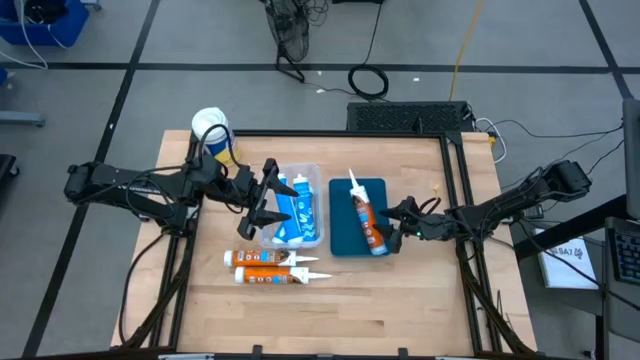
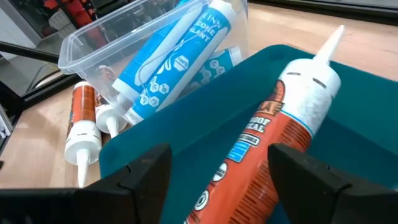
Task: Pick & place silicon tubes, Sealant and Lysol wipes
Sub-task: Put the top orange sealant into the blue bin
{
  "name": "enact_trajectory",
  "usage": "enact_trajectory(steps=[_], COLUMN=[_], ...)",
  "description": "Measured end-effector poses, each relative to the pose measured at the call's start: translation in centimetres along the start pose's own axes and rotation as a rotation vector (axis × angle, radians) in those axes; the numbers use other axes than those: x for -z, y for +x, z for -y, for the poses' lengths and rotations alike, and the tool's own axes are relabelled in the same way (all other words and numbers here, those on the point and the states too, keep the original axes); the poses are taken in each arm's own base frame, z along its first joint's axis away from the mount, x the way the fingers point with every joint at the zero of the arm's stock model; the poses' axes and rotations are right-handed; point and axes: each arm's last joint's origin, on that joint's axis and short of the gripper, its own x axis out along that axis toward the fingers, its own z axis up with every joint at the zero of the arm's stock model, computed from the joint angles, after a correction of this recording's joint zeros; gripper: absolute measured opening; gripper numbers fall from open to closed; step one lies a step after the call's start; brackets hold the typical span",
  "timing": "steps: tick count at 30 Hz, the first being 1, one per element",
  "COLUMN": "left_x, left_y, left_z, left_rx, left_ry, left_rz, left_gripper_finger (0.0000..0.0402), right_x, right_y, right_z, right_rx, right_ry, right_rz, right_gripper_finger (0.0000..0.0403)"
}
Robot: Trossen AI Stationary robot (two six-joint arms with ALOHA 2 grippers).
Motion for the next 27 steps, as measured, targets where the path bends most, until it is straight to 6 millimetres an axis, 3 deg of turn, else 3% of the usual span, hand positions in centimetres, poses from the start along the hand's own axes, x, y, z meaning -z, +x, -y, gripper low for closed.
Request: enact_trajectory(steps=[13, 19, 27], left_x=[0.0, 0.0, 0.0], left_y=[0.0, 0.0, 0.0], left_z=[0.0, 0.0, 0.0], left_rx=[-0.001, 0.000, 0.000], left_ry=[0.000, 0.000, 0.000], left_rz=[0.000, 0.000, 0.000], left_gripper_finger=[0.0253, 0.0253, 0.0253], right_x=[-0.5, -0.9, -1.1], right_y=[0.0, -0.1, -0.2], right_z=[-0.4, -1.1, -1.4], right_rx=[-0.050, -0.198, -0.222], right_ry=[-0.042, -0.148, -0.284], right_rz=[0.038, 0.041, 0.080], right_gripper_finger=[0.0242, 0.0242, 0.0242])
